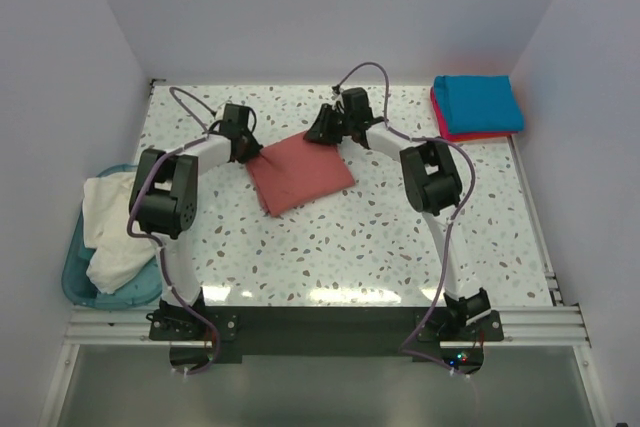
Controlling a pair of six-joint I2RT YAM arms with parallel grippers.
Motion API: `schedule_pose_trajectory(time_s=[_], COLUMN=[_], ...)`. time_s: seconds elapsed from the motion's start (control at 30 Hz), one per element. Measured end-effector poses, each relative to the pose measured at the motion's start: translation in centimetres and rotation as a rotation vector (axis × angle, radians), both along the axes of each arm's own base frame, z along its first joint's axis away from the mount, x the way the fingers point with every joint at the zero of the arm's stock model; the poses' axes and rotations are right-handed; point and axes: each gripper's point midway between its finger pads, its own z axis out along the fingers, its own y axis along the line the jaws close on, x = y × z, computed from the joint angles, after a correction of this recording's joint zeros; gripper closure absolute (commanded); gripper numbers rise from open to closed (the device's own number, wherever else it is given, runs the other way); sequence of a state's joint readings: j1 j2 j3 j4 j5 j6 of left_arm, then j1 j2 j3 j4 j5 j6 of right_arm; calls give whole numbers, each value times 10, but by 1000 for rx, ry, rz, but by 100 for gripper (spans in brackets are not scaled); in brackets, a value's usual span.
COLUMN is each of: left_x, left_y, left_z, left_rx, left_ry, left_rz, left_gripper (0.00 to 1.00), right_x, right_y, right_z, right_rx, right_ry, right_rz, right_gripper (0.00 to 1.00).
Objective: Fold and stack the t-shirts
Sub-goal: Fold the tshirt
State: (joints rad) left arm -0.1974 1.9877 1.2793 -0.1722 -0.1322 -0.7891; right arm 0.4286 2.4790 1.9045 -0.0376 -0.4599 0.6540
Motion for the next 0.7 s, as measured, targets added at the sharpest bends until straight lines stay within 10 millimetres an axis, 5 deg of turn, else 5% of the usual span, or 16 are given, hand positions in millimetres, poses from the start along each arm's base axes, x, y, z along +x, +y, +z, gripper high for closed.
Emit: schedule_pose_trajectory(time_s=[0.4, 0.7], left_x=[7, 11], left_y=[11, 10], left_z=[-5, 1], left_rx=[-77, -150], left_ry=[-33, -69], left_rz=[23, 27], left_gripper=[98, 60], right_x=[19, 10], right_y=[-9, -16], right_z=[0, -2], right_rx=[160, 169], right_ry=[119, 120], right_rz=[-140, -164], right_gripper=[66, 65])
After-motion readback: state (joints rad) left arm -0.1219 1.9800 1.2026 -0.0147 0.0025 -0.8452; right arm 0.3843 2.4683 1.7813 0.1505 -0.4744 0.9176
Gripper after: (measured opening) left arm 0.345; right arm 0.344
